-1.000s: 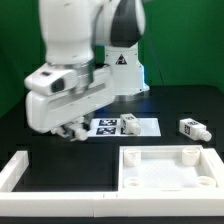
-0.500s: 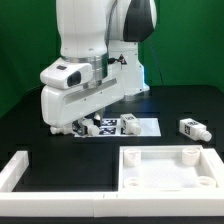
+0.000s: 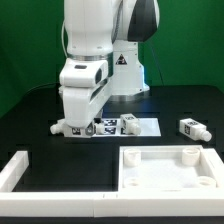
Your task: Assemble one leg
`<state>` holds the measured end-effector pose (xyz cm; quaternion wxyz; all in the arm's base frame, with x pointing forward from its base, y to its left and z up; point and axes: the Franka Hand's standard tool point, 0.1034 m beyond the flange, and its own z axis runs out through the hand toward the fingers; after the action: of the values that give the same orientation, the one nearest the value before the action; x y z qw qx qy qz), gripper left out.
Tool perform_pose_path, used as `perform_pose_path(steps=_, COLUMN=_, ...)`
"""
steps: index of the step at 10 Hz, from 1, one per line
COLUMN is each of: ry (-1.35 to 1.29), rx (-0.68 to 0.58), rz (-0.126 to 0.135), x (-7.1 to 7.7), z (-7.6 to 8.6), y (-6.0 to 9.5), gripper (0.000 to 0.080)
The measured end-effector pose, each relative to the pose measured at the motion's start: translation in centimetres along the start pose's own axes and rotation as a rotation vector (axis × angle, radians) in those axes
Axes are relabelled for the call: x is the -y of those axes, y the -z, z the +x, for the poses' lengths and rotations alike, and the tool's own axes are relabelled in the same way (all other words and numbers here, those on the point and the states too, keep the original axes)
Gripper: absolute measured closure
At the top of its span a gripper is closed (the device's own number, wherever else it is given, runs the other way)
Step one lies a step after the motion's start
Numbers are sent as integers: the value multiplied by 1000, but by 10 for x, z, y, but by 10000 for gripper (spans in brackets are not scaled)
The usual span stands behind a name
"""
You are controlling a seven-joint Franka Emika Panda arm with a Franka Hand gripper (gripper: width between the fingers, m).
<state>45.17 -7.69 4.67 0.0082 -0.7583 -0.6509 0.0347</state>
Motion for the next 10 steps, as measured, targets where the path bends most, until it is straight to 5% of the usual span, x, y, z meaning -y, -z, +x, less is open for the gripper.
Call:
perform_pose_path(steps=4, ry=464, rx=27, rz=-3, x=17, z=20, y=-11, gripper=515)
perform_pose_path(steps=10, ry=997, rx=61, rz=42, x=25, z=5, y=-15, gripper=515)
